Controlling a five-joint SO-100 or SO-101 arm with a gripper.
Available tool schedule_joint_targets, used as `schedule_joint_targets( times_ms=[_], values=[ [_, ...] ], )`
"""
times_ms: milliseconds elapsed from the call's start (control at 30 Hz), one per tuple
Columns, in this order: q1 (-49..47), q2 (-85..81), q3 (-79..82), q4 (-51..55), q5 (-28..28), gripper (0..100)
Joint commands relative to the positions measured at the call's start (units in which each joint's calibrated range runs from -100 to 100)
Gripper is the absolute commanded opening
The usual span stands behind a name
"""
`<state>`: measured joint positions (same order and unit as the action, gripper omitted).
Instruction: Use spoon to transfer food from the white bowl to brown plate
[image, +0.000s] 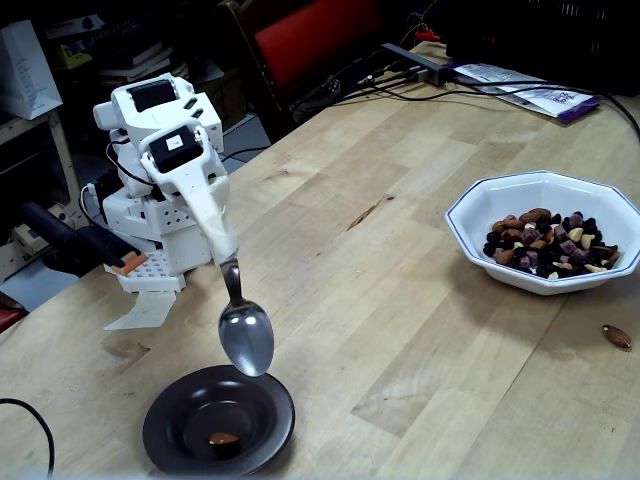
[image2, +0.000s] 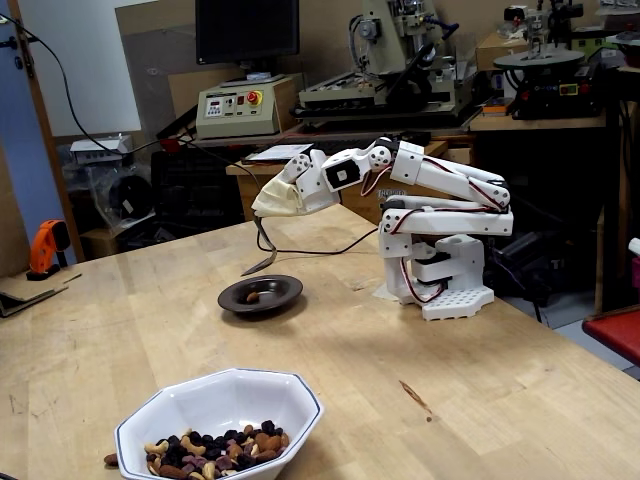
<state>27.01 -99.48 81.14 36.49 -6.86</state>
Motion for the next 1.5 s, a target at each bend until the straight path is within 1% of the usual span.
schedule_joint_targets(
  times_ms=[0, 200, 400, 500, 1100, 1367, 1467],
  values=[
    [-0.9, -0.5, -1.2, -0.6, -0.2, 5],
    [-1.9, 0.1, -1.2, -0.6, -0.2, 4],
    [-12.3, 1.0, -1.2, -0.6, -0.1, 4],
    [-15.0, 1.0, -1.2, -0.6, 0.1, 4],
    [-16.0, 1.0, -1.1, -0.7, -0.2, 4],
    [-21.7, 1.2, -1.1, -0.4, 0.1, 4],
    [-22.3, 1.2, -1.1, -0.6, 0.1, 4]
  ],
)
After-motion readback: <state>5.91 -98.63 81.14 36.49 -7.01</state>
